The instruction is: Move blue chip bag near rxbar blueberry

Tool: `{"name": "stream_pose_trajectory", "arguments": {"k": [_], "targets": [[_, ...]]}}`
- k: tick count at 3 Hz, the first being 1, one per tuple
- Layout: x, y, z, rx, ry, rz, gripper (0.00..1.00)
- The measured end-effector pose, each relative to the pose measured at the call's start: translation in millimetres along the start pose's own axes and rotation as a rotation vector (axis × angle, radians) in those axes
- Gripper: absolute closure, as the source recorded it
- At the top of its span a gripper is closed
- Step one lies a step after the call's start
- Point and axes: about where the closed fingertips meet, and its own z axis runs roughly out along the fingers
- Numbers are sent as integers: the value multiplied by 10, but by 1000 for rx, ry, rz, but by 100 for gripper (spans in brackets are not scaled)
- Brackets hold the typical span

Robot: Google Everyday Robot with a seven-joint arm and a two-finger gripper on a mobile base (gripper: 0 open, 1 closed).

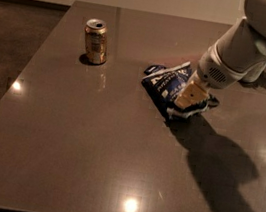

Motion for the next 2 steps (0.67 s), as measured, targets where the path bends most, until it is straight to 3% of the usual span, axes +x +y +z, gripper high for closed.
{"name": "stream_pose_trajectory", "arguments": {"k": [1, 2], "targets": [[-5, 7, -2, 0, 0, -2, 0], [-5, 7, -2, 0, 0, -2, 0]]}}
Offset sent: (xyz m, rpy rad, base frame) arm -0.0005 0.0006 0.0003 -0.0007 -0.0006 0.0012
